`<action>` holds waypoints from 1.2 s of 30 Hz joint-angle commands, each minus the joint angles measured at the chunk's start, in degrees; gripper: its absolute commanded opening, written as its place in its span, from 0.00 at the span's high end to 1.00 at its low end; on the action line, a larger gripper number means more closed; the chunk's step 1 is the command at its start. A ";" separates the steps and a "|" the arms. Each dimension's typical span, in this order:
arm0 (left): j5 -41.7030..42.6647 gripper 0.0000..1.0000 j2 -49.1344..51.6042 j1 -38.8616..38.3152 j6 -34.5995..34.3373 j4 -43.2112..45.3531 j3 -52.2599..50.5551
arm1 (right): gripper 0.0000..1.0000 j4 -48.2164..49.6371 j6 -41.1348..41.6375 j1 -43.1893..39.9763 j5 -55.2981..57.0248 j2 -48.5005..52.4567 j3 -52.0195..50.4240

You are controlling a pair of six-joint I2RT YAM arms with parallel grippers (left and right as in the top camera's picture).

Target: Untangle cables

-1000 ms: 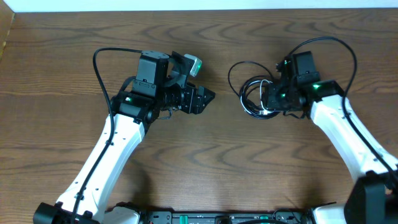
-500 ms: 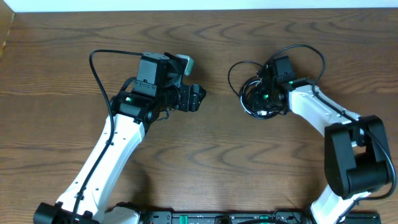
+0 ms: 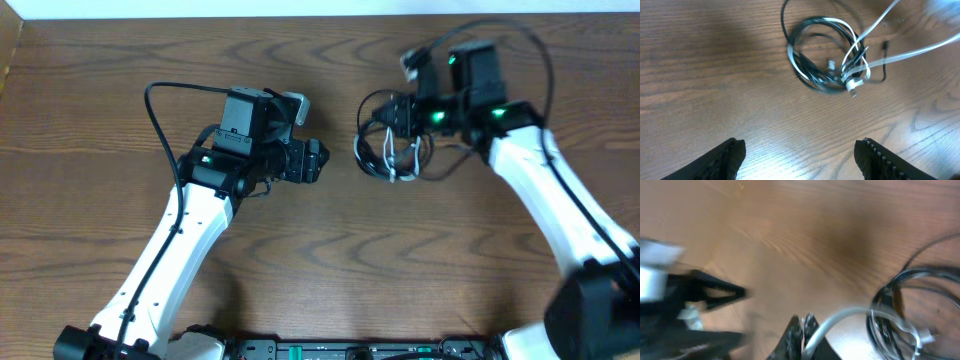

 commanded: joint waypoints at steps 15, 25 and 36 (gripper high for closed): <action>4.68 0.25 0.85 -0.24 -0.48 2.10 -0.66 | 0.99 -48.00 -4.83 0.50 30.42 -6.93 41.33; 4.68 0.25 5.55 -4.76 -0.46 3.19 -0.66 | 0.99 -52.98 -4.17 -4.87 35.08 -6.80 42.12; 7.17 0.24 7.65 -13.66 3.02 9.64 -0.66 | 0.99 -53.51 -4.39 -4.96 35.04 -5.79 42.12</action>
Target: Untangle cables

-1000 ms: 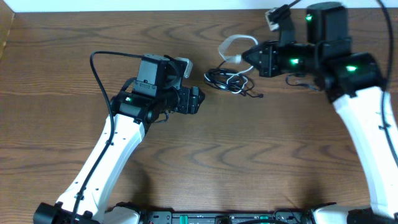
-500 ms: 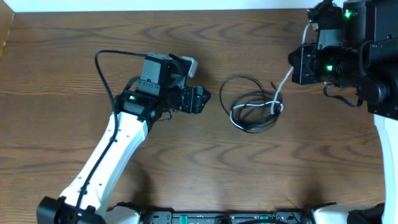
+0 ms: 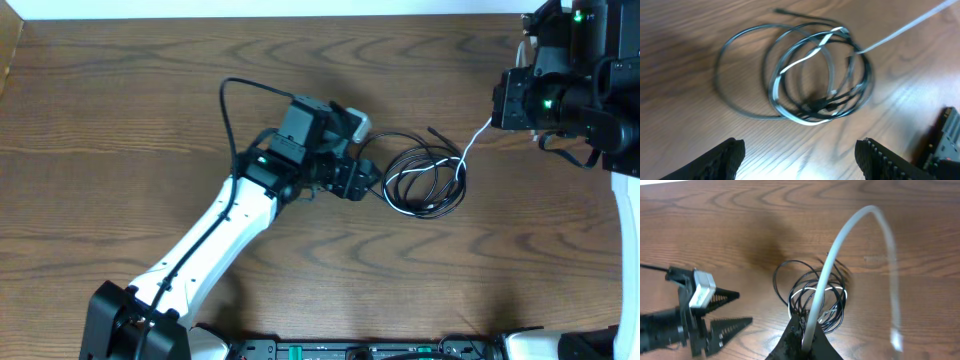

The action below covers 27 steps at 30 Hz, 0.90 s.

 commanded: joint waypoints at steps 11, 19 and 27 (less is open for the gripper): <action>-2.56 0.24 10.03 -3.52 1.27 10.38 -0.61 | 0.99 -1.73 -0.81 -0.15 0.37 0.26 1.03; -2.56 0.14 17.94 -3.52 2.99 22.73 -0.61 | 0.99 -2.64 -1.73 -0.09 -2.29 0.26 1.03; -1.79 0.05 24.65 -3.52 2.95 32.06 -0.61 | 0.99 -2.91 -1.70 0.11 -2.89 0.26 1.03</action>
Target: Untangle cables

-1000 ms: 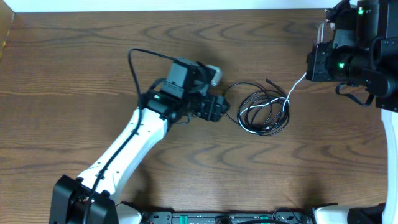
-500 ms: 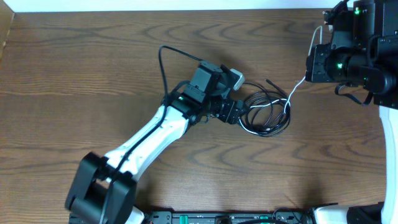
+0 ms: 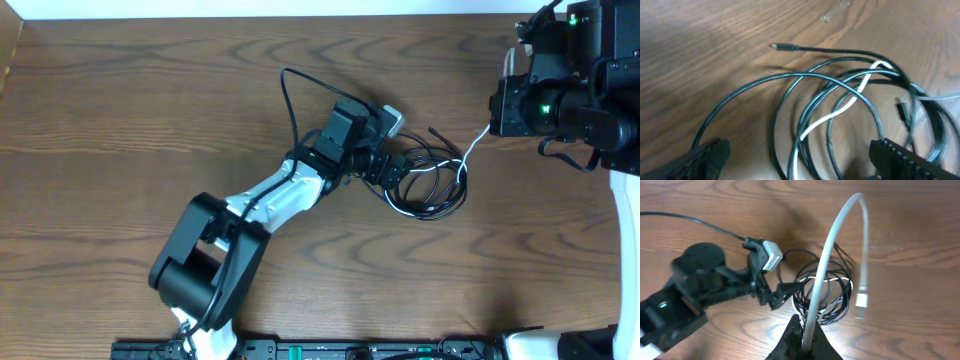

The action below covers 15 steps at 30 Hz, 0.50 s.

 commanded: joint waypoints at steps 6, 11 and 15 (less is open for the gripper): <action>0.31 0.05 5.27 -0.24 0.57 1.25 -0.24 | 0.99 -0.20 -1.07 0.09 -0.96 0.00 1.03; 0.31 0.05 5.95 -0.37 0.57 1.70 -0.24 | 0.99 -0.22 -1.05 0.09 -0.98 0.00 1.03; 0.28 0.05 6.25 -1.25 0.57 2.34 -0.24 | 0.99 -0.20 -1.01 0.09 -2.49 0.00 1.03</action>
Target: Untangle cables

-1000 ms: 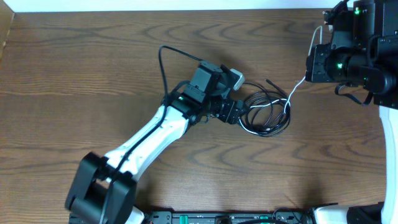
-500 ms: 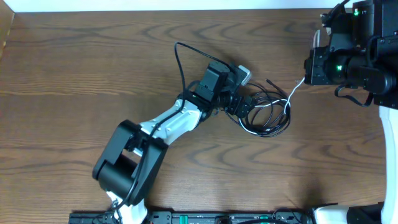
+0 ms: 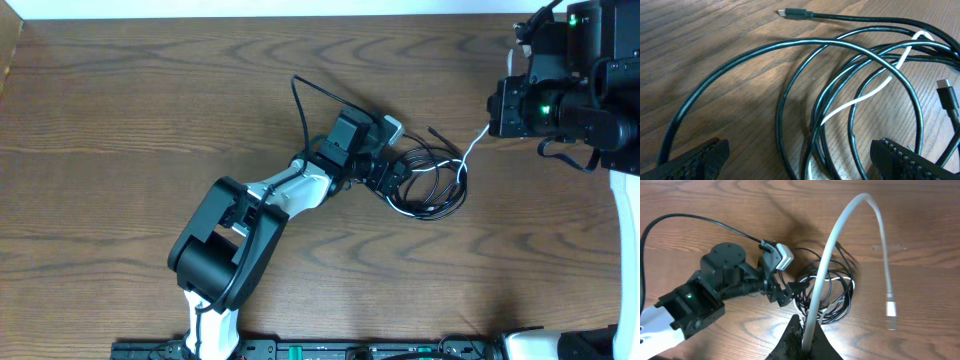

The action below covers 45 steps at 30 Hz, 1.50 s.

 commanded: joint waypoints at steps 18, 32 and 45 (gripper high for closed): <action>-1.46 0.81 4.20 -3.04 0.35 2.36 -0.24 | 0.99 -1.11 -1.07 0.04 -1.57 0.00 1.01; -1.44 0.92 -2.91 0.07 0.39 -1.05 -0.20 | 0.99 -1.64 -1.05 0.04 0.98 0.00 0.94; -1.46 0.92 -19.34 6.03 0.37 -9.57 -0.20 | 0.99 -0.15 1.14 -0.02 11.13 0.07 -3.54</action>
